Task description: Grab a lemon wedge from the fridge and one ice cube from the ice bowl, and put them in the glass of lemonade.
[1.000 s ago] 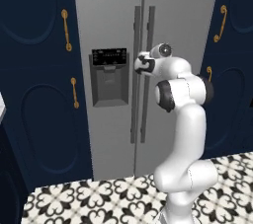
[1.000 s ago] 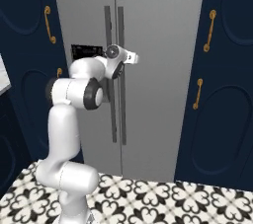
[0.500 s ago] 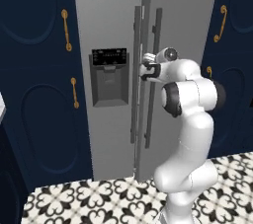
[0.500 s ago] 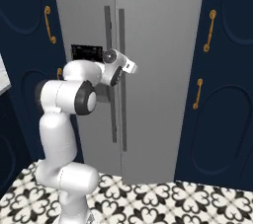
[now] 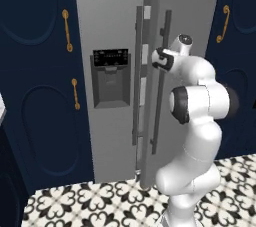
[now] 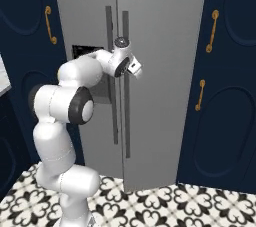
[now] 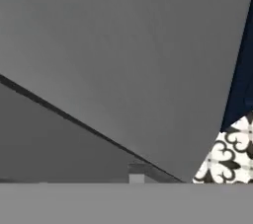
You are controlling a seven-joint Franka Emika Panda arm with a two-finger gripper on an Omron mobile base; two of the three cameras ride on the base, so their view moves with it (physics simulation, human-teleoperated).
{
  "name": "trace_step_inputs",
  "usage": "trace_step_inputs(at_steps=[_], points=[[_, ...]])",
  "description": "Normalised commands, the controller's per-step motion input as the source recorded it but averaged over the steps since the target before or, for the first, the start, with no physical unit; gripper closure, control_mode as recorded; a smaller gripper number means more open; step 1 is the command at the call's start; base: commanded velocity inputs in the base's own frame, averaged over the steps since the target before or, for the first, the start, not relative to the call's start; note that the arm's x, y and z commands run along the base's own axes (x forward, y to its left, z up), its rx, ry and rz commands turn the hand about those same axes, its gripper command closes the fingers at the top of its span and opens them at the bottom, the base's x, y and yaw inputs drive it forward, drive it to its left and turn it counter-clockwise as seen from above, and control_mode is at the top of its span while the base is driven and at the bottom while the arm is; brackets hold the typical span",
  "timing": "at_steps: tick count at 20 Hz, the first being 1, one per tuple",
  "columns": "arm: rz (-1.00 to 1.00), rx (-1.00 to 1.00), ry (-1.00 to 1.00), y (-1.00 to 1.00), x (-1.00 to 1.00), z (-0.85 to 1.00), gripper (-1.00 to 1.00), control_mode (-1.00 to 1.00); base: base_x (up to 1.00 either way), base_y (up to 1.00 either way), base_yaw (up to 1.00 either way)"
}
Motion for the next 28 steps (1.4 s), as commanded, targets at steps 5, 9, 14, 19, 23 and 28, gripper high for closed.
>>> trace_step_inputs(at_steps=[5,9,14,19,23,28], points=[[-0.09,0.08,-0.39,-1.0,-0.94,-0.39,1.0,-1.0,0.0,0.0,0.0],[-0.05,0.11,-0.49,-0.82,-0.93,-0.14,1.0,-1.0,0.0,0.0,0.0],[-0.02,0.01,-0.47,-0.01,-1.0,0.11,1.0,-1.0,0.0,0.0,0.0],[0.0,-0.3,-0.24,0.96,-0.66,0.67,1.0,-1.0,0.0,0.0,0.0],[0.0,-0.47,-0.05,1.0,-0.13,0.3,1.0,-1.0,0.0,0.0,0.0],[-0.03,-0.34,0.0,0.97,0.6,-0.05,1.0,-1.0,0.0,0.0,0.0]])
